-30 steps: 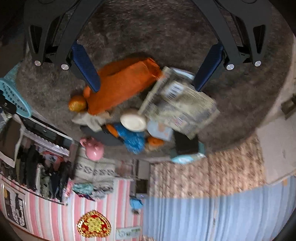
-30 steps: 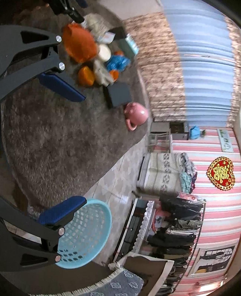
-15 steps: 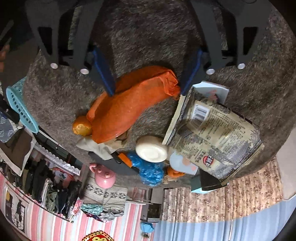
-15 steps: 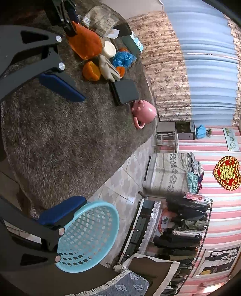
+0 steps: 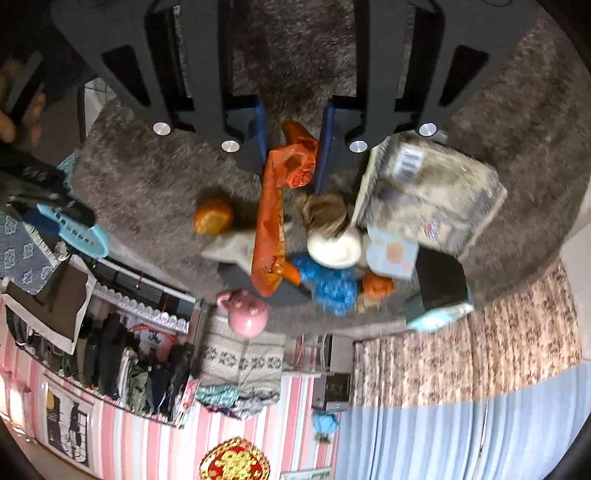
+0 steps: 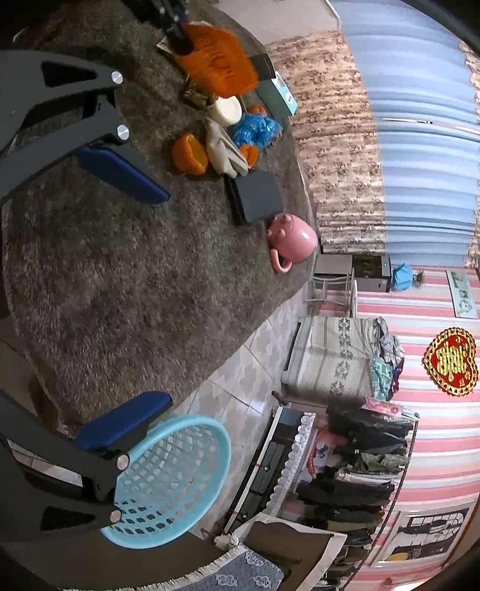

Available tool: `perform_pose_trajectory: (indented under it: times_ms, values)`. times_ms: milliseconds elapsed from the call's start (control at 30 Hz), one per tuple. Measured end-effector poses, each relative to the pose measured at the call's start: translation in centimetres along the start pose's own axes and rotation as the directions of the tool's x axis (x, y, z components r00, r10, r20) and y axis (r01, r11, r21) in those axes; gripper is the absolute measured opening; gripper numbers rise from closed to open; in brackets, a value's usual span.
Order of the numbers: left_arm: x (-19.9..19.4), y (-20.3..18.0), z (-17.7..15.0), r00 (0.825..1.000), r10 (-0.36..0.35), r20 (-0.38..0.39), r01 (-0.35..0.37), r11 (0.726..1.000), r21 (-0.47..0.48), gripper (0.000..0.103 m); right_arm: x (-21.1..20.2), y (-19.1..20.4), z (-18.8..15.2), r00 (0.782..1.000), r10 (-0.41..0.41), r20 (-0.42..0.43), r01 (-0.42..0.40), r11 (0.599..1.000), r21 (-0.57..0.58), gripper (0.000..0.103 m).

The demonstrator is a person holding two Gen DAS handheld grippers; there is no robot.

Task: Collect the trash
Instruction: 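Lift the orange bag with the left tool while the right tool grasps the orange peel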

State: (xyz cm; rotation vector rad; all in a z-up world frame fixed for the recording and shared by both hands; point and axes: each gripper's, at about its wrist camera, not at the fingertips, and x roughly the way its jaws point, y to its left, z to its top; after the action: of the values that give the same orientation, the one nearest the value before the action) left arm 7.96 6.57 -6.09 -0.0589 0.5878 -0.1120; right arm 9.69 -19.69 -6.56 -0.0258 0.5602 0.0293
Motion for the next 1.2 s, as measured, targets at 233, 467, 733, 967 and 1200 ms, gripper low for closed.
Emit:
perform_pose_trajectory:
  times_ms: [233, 467, 733, 967, 1200]
  values:
    - [-2.5, 2.2, 1.1, 0.997, 0.054, 0.061, -0.055, 0.998, 0.007, 0.021, 2.1, 3.0, 1.1, 0.994, 0.101, -0.041, -0.102, 0.995, -0.017, 0.099]
    - [-2.9, 6.8, 1.1, 0.988, 0.14, 0.059, -0.136, 0.988, -0.068, 0.021, 5.5, 6.9, 0.6, 0.978, 0.178, -0.112, -0.188, 0.979, -0.084, 0.099]
    - [-2.6, 9.7, 0.4, 0.985, 0.169, 0.038, -0.164, 0.98, -0.116, 0.021, 7.9, 10.3, 1.0, 0.966, 0.223, -0.134, -0.242, 0.959, -0.15, 0.083]
    - [-2.6, 9.8, 0.3, 0.985, 0.168, 0.039, -0.162, 0.98, -0.114, 0.021, 9.4, 11.0, 0.7, 0.927, 0.305, -0.219, -0.339, 0.93, -0.143, 0.043]
    - [-2.7, 6.8, 1.4, 0.99, 0.126, 0.062, -0.122, 0.99, -0.066, 0.021, 6.7, 7.9, 1.6, 0.929, 0.327, -0.172, -0.346, 0.934, -0.091, 0.042]
